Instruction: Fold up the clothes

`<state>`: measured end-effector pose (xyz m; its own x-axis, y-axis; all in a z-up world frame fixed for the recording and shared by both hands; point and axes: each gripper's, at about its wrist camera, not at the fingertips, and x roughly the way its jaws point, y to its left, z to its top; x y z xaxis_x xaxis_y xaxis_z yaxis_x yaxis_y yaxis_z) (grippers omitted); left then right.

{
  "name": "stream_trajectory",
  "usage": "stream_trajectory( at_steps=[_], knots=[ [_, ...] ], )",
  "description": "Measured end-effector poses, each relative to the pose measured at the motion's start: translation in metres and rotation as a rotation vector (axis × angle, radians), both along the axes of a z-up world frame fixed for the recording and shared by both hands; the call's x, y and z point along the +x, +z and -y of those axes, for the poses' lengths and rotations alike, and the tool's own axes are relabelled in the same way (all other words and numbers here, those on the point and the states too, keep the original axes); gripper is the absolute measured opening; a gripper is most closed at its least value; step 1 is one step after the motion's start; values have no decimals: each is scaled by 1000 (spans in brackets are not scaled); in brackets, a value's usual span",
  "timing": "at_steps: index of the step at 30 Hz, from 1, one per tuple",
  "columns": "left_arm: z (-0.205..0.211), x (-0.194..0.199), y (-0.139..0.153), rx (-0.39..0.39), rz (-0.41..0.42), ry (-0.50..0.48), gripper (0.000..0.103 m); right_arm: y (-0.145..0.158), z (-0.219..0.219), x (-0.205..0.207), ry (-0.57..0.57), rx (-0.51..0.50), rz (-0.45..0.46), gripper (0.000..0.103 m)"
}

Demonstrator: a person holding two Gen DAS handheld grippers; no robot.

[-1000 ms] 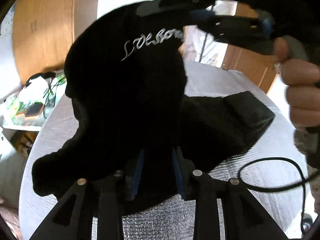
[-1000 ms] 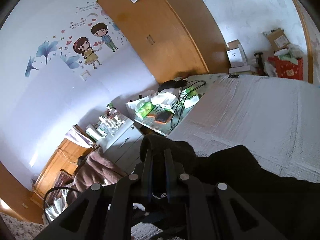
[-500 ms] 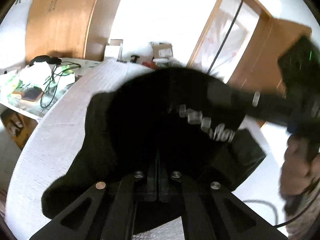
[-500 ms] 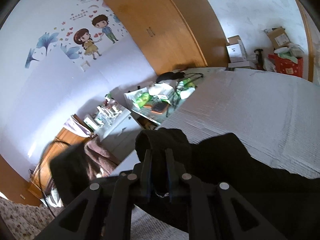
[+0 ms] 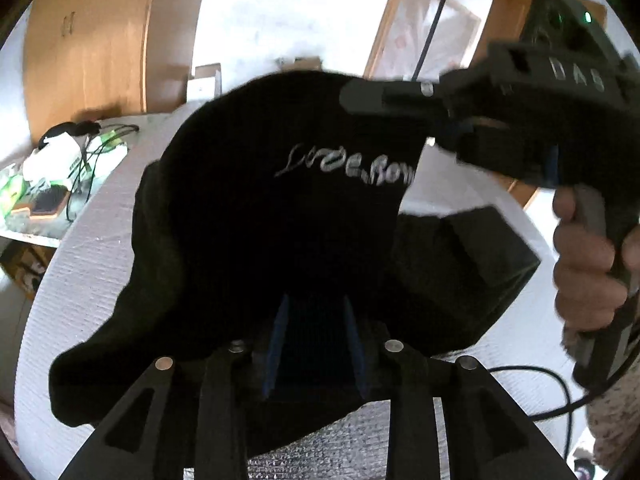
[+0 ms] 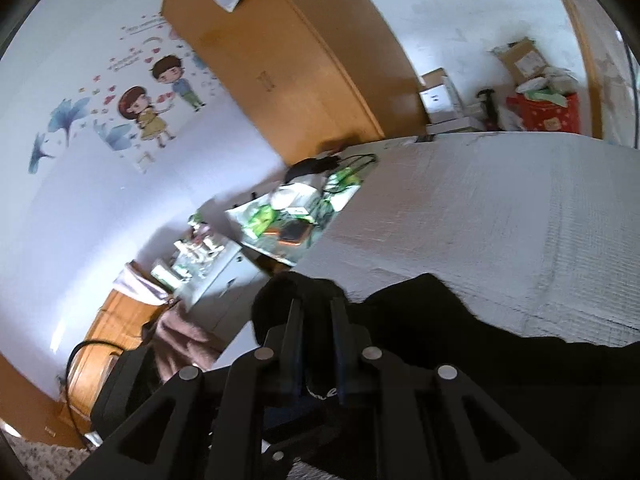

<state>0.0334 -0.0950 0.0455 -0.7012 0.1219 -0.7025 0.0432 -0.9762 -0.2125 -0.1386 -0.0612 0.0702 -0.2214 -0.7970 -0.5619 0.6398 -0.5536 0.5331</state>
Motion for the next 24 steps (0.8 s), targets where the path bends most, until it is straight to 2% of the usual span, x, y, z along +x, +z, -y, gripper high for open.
stream_trajectory(
  at_steps=[2,6,10,15,16,18,22,24],
  knots=[
    [-6,-4,-3,-49,5,-18,31,-4,0,-7,-24,20,7,13],
    [-26,-6,-3,-142,0,-36,35,-5,2,-12,0,-47,61,12],
    [-16,-20,-8,-101,53,54,35,7,10,-8,55,-78,60,12],
    [-17,-25,-8,-153,64,94,34,13,17,-2,100,-82,44,13],
    [-15,-25,-9,-143,68,97,32,11,16,-2,99,-72,42,13],
    [-10,-24,-8,-100,58,95,9,7,15,-1,98,-48,38,14],
    [9,-18,1,15,15,107,5,-2,7,0,96,45,3,15],
    [17,-15,8,56,-9,112,5,-7,0,1,93,88,-4,23]
  ],
)
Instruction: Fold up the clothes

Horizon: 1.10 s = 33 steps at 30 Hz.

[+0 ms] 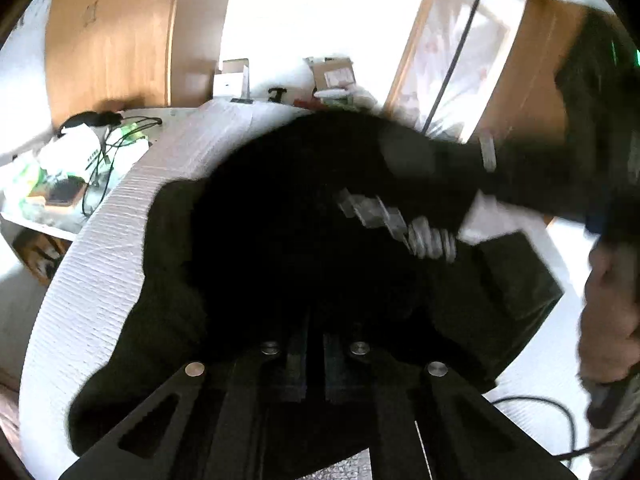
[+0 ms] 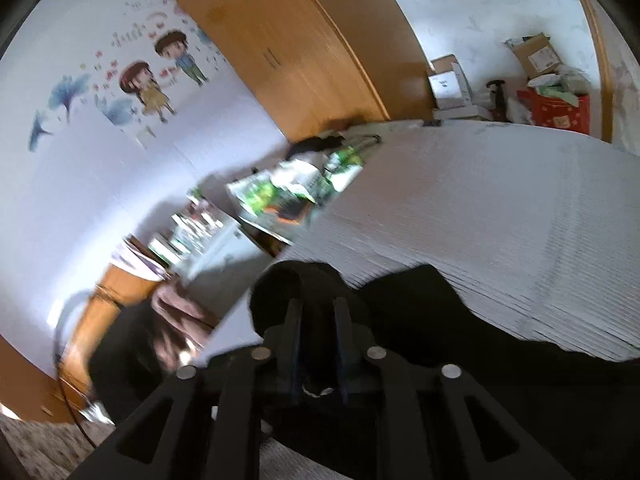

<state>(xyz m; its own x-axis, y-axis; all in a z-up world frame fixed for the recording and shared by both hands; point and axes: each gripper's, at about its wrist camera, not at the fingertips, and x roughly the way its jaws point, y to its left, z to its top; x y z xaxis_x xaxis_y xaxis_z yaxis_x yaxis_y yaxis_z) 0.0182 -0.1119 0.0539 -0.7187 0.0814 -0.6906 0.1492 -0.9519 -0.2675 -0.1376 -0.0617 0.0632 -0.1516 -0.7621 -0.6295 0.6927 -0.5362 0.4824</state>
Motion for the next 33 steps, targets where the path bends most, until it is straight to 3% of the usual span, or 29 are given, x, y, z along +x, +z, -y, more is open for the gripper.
stream_trajectory(
  at_steps=[7,11,19,27,33],
  knots=[
    [21,-10,17,125,-37,33,4,-18,-39,7,-47,81,-25,30],
    [30,-13,27,169,-65,53,4,-23,-58,21,-74,135,-100,31],
    [58,-18,55,255,-154,104,4,-48,-58,75,78,296,-318,38],
    [82,-26,65,291,-194,165,4,-65,-52,85,122,385,-368,40],
    [99,-34,62,330,-197,215,4,-66,-51,89,141,398,-381,41]
  ],
)
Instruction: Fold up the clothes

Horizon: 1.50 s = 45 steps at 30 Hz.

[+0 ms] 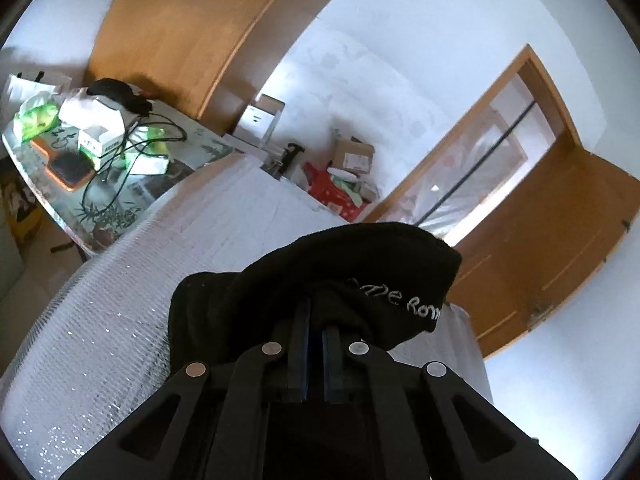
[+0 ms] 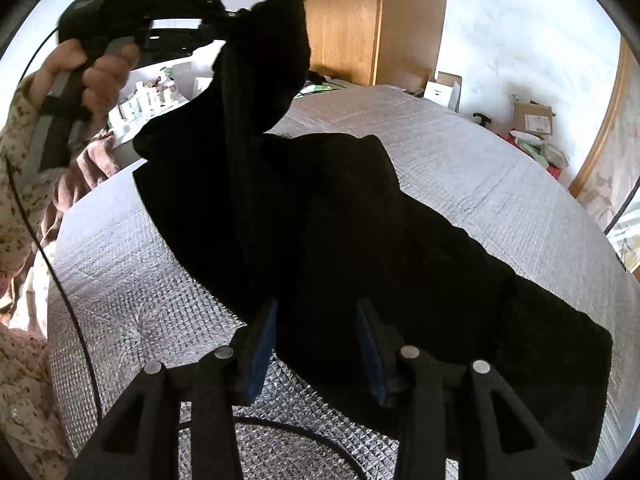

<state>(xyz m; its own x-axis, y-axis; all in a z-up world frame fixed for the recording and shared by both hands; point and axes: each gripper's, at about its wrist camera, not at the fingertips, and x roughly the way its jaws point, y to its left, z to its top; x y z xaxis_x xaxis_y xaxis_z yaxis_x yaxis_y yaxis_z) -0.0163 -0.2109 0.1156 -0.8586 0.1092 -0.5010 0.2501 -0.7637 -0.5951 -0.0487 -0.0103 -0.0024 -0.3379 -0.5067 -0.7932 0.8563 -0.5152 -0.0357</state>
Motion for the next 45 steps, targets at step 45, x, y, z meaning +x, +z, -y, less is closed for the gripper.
stream_trajectory(
  at_steps=[45],
  knots=[
    [27,1,13,-9,-44,68,4,21,-39,-53,-232,-308,344,24]
  ],
)
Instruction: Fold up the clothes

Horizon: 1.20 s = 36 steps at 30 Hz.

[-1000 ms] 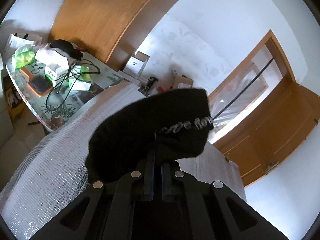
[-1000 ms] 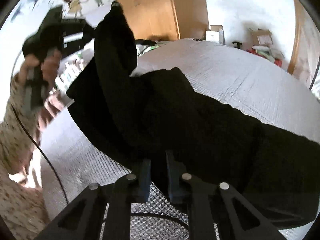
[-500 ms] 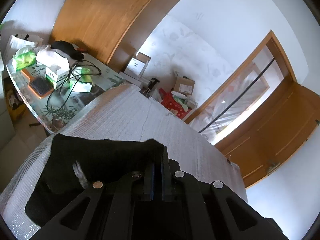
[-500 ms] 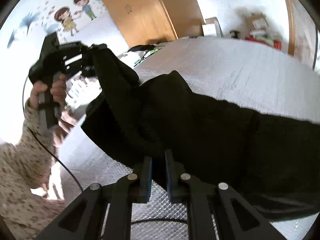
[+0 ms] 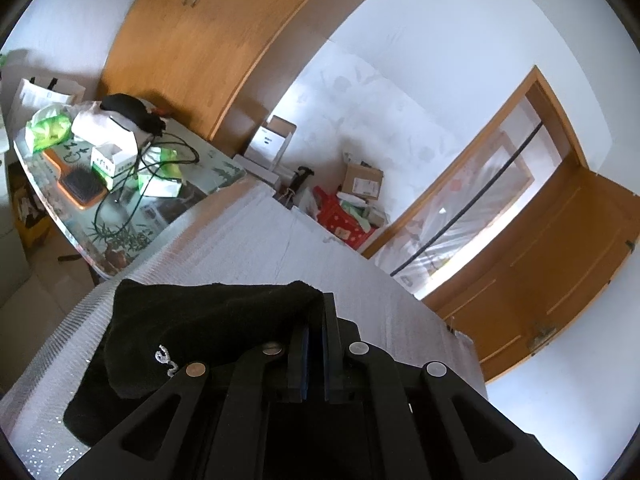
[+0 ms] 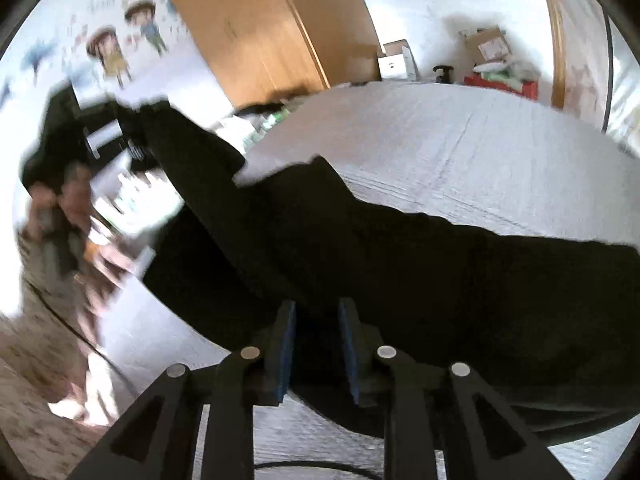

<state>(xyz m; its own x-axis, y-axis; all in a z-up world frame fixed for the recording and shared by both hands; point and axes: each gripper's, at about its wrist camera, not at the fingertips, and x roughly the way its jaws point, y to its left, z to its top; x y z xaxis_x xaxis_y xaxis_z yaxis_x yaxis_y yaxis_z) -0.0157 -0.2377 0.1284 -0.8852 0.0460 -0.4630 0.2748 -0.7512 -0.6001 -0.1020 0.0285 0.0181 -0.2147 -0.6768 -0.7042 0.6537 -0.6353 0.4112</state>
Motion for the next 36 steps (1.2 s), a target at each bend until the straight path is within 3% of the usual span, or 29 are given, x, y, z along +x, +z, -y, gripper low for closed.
stream_trajectory(
  at_steps=[5,11,13,17,19,30,36],
  knots=[
    [-2,1,5,-2,-12,-2,4,9,14,8,50,-12,-43,24],
    [-3,3,10,-10,-18,-1,4,3,45,28,138,119,-155,25],
    [-2,5,12,-10,-23,2,4,0,44,25,112,165,-167,22],
    [-1,6,15,-6,-36,7,4,-3,26,12,13,216,-161,3],
    [-2,5,15,-7,-34,4,4,2,15,10,-25,190,-166,3],
    [-12,-6,16,-21,-33,-24,4,73,-24,14,-213,92,-393,2],
    [-24,-20,8,-32,-1,-72,4,80,-29,2,-290,98,-400,2]
  ],
)
